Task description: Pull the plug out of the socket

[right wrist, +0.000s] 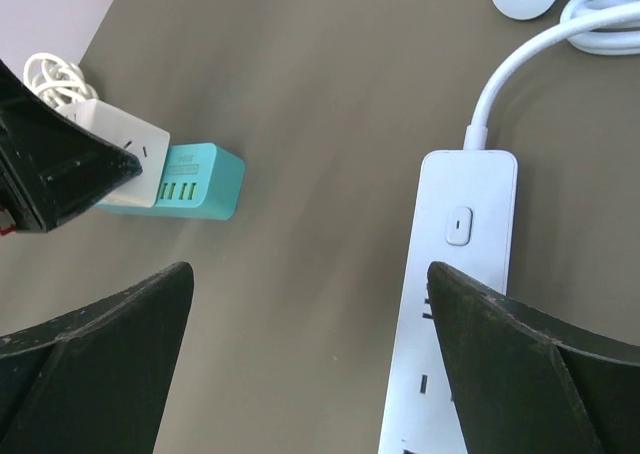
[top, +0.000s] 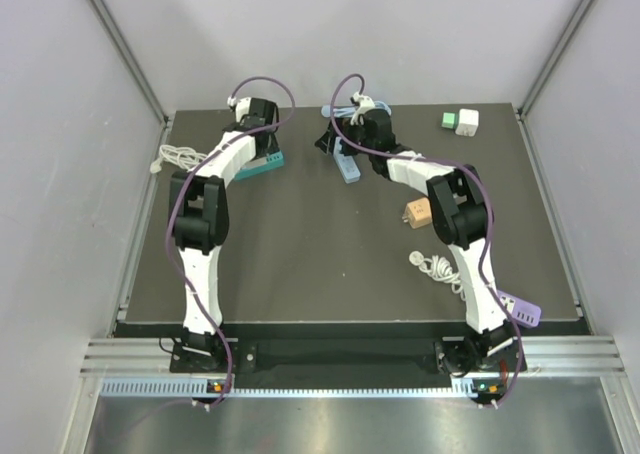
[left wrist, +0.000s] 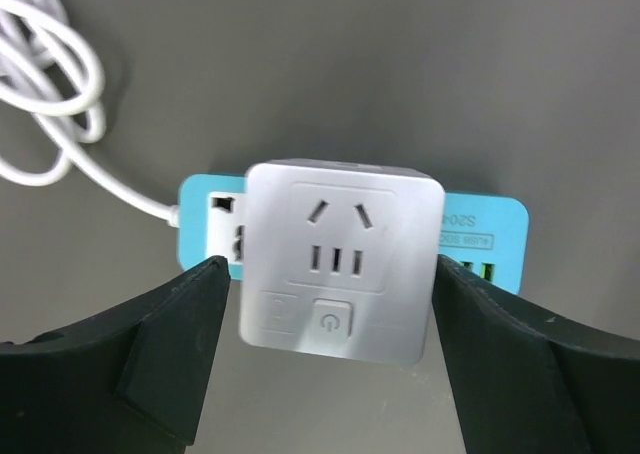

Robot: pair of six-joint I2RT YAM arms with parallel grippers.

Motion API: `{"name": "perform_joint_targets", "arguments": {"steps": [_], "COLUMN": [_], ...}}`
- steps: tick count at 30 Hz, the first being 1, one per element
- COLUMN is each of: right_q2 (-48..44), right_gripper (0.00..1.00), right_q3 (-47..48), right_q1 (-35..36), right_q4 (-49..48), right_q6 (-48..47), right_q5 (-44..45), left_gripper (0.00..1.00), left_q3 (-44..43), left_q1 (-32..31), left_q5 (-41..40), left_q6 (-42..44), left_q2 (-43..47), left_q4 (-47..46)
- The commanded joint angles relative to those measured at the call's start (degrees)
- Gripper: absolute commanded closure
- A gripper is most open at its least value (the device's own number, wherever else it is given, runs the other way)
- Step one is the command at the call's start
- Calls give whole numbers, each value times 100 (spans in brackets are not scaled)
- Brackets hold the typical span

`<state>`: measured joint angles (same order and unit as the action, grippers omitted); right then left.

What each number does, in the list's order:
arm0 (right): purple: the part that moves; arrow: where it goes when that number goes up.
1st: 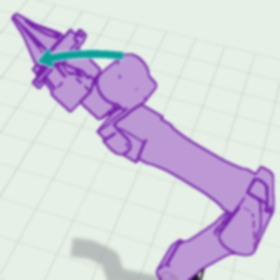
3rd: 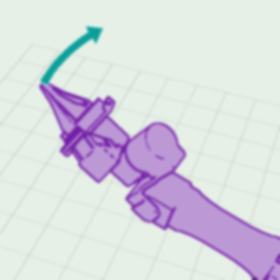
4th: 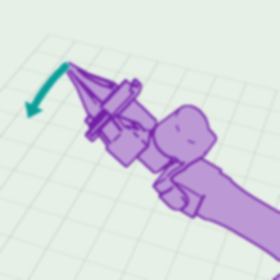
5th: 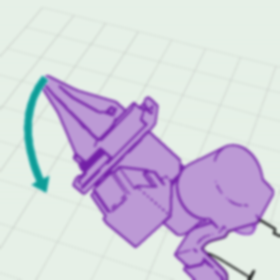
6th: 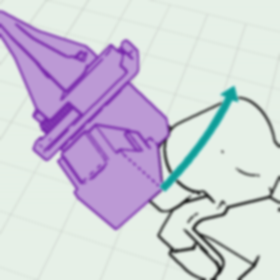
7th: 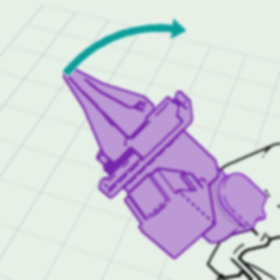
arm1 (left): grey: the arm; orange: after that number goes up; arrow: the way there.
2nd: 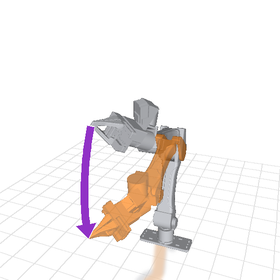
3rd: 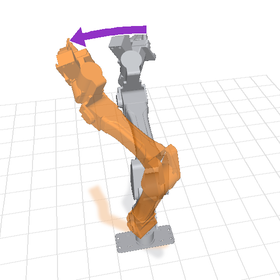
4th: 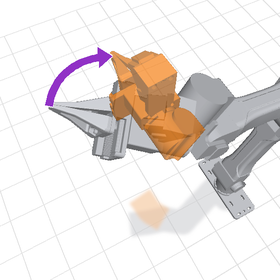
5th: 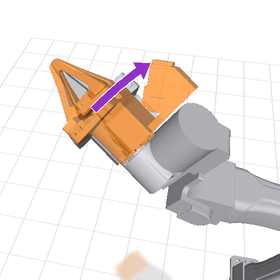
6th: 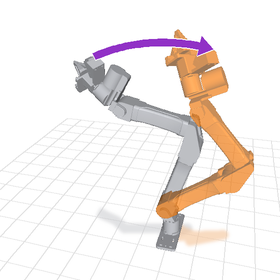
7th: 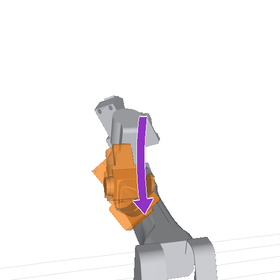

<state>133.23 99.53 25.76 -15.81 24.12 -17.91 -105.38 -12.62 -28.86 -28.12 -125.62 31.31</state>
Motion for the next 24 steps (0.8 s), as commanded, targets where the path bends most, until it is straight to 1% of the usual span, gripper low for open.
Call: {"name": "perform_joint_targets", "arguments": {"steps": [1, 3, 4, 6, 7, 10, 11, 12, 15, 18, 24], "right_q2": [71, 98, 133, 238, 291, 519, 589, 729, 1011, 1248, 1618], "right_gripper": [0, 0, 0, 0, 1, 5, 5, 6, 7, 7, 9], "right_q3": [357, 418, 453, 585, 646, 884, 1015, 1086, 1314, 1534, 1904], "right_q1": [87, 96, 113, 166, 175, 272, 315, 333, 377, 421, 483], "right_q4": [-80, -54, -19, -9, -18, -62, -88, -132, -369, -501, -729], "right_q6": [-65, -57, -56, 13, 57, 277, 338, 513, 952, 1287, 1753], "right_q5": [-46, -72, -116, -238, -309, -545, -625, -704, -1117, -1310, -1557], "left_gripper": [19, 28, 43, 58, 73, 89, 100, 100, 100, 100, 100], "left_q3": [-167, -149, -114, 26, 114, 649, 781, 1017, 1396, 1704, 1986], "left_q1": [67, 119, 137, 137, 137, 137, 137, 137, 137, 137, 137], "left_q5": [354, 644, 723, 865, 917, 1049, 1075, 1128, 1233, 1357, 1778], "left_q6": [140, 158, 184, 228, 263, 333, 342, 351, 421, 544, 623], "left_q2": [-59, -76, -76, 2, 55, 388, 581, 670, 1074, 1487, 1988], "left_q4": [-63, -116, -134, -204, -239, -590, -756, -828, -1117, -1425, -1601]}}
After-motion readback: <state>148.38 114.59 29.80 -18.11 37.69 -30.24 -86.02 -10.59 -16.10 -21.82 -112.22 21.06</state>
